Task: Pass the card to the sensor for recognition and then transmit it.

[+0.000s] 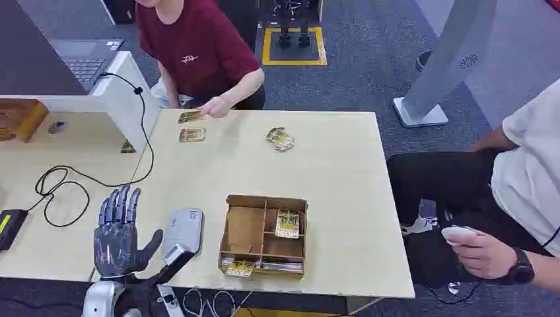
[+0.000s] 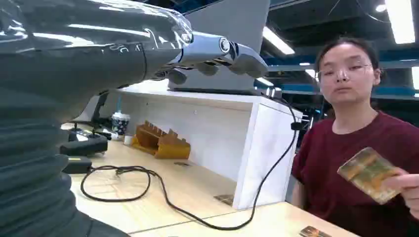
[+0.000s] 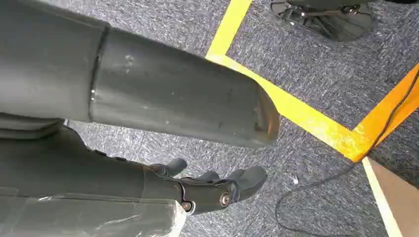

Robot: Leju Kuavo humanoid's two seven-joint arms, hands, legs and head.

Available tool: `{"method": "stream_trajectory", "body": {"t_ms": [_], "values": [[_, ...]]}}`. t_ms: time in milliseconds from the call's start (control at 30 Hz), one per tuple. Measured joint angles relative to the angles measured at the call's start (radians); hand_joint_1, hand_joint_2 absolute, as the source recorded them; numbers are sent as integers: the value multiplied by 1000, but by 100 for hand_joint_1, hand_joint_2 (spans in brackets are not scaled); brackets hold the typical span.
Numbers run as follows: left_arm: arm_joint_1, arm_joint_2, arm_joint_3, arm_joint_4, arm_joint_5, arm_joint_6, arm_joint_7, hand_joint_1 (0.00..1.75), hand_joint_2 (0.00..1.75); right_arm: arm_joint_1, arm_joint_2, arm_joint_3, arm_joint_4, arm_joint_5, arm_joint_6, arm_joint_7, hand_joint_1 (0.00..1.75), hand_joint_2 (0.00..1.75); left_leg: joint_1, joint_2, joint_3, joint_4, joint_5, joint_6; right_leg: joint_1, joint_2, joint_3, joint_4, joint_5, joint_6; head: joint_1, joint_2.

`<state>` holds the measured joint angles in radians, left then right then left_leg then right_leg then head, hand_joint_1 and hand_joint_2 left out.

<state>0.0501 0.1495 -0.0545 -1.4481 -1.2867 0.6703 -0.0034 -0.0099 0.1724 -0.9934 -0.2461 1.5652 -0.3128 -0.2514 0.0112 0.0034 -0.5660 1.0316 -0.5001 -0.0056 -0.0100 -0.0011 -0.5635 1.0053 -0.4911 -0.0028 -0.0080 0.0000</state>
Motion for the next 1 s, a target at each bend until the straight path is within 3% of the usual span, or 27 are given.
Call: {"method": "stream_trajectory", "body": {"t_ms": [800, 833, 1000], "values": [[0, -2, 0, -9, 51, 0, -10, 0, 175, 3, 0, 0, 0, 0, 4, 3, 0, 0, 0, 0, 0, 0, 0, 0, 0, 0, 0, 0, 0, 0, 0, 0], [-1, -3, 0, -10, 53, 0, -10, 175, 175, 3, 0, 0, 0, 0, 4, 3, 0, 0, 0, 0, 0, 0, 0, 0, 0, 0, 0, 0, 0, 0, 0, 0], [-1, -3, 0, -11, 73, -1, -25, 175, 175, 3, 0, 0, 0, 0, 3, 3, 0, 0, 0, 0, 0, 0, 0, 0, 0, 0, 0, 0, 0, 0, 0, 0]]}}
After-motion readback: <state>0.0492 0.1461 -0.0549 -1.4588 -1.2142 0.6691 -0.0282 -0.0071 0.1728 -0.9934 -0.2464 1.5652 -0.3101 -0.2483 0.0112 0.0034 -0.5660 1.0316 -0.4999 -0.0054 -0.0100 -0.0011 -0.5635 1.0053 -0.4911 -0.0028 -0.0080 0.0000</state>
